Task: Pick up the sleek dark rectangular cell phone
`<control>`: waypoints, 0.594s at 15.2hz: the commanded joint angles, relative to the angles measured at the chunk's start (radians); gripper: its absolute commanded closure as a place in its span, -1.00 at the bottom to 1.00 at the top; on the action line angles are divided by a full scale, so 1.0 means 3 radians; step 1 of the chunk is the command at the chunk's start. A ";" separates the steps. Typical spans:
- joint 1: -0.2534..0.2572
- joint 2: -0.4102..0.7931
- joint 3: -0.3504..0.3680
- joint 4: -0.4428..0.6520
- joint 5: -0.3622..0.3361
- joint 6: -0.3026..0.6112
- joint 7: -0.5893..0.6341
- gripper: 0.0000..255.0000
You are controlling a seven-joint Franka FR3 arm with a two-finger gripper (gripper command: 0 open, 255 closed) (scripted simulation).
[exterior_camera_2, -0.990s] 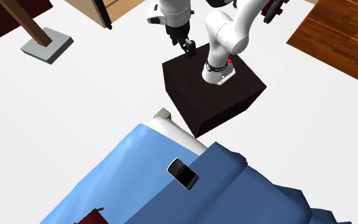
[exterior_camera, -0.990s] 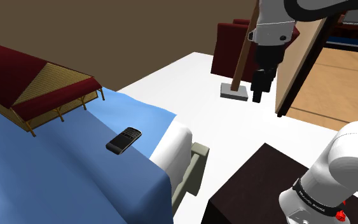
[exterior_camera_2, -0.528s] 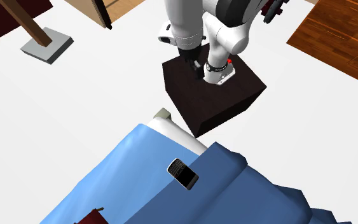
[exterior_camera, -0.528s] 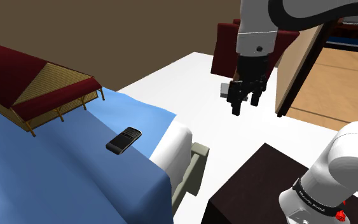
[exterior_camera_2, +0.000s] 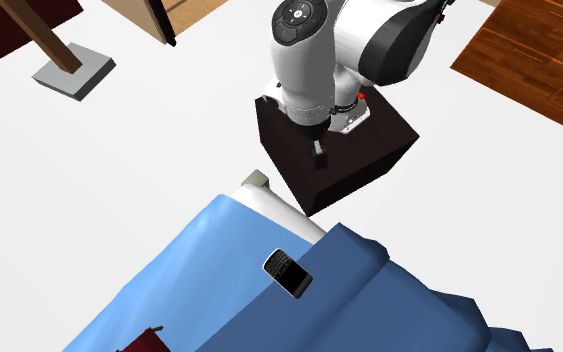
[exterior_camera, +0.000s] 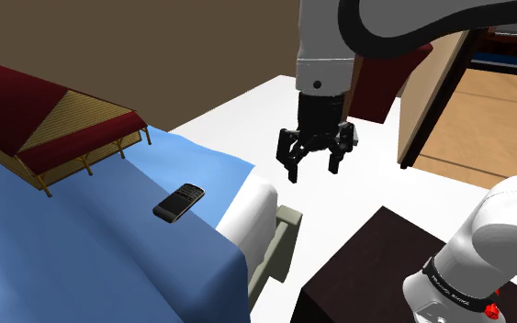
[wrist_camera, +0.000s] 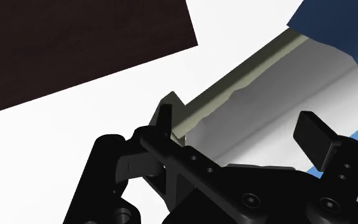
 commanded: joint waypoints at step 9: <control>-0.0290 0.1201 0.0801 0.0759 -0.0174 0.0684 0.1679 -1.00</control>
